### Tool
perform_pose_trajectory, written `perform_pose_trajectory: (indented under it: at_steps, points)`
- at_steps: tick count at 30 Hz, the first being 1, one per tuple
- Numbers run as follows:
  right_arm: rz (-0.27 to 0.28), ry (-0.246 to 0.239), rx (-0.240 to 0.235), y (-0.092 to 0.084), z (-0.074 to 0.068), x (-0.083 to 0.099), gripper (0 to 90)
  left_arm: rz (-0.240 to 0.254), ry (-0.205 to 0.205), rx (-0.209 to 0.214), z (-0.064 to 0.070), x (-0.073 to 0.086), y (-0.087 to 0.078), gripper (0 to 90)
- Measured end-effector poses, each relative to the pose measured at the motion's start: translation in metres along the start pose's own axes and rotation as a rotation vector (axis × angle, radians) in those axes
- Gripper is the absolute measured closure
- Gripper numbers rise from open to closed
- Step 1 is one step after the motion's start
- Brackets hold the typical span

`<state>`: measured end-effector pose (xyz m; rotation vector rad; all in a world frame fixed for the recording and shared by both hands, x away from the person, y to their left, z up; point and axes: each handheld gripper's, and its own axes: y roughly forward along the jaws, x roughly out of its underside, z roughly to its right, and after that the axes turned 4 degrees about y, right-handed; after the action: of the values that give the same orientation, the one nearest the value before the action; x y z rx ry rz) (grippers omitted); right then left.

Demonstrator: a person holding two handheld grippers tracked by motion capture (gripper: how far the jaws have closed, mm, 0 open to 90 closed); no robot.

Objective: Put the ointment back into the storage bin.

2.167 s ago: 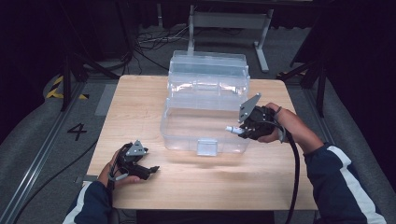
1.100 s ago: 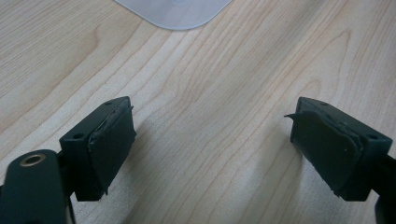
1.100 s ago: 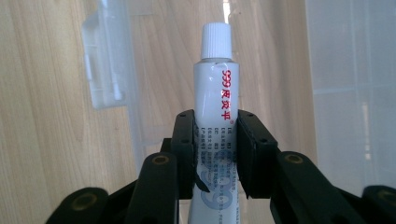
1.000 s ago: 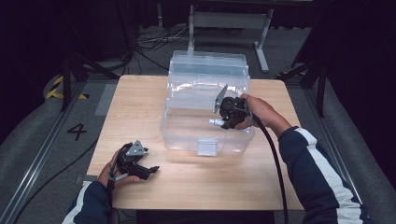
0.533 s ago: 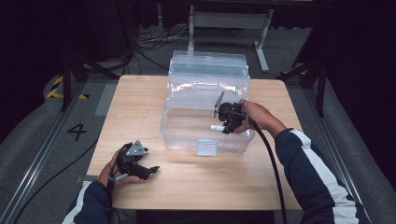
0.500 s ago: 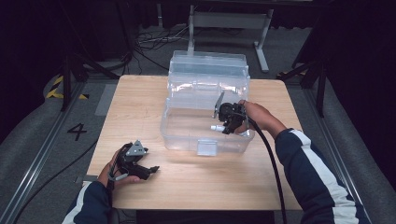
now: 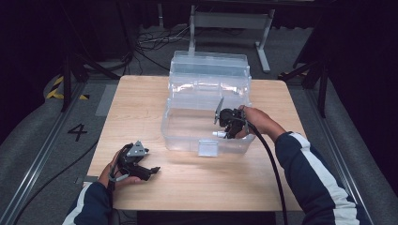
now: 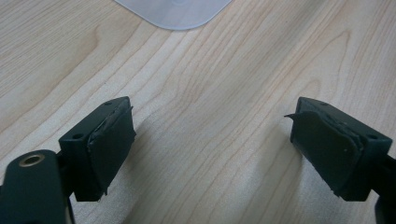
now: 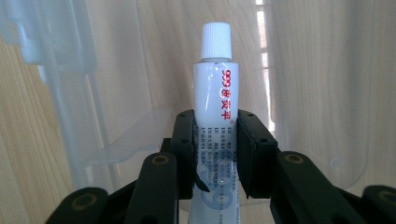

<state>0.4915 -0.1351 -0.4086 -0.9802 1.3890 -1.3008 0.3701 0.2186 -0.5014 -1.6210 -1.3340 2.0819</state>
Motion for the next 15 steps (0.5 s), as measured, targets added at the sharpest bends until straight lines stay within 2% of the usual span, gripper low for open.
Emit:
perform_pose_trajectory:
  at_steps: [15]
  points:
    - [0.005, 0.007, -0.014, 0.0015, 0.0008, 0.0008, 70.5, 0.000, 0.001, 0.000, 0.0000, -0.0001, 0.0001, 13.8]
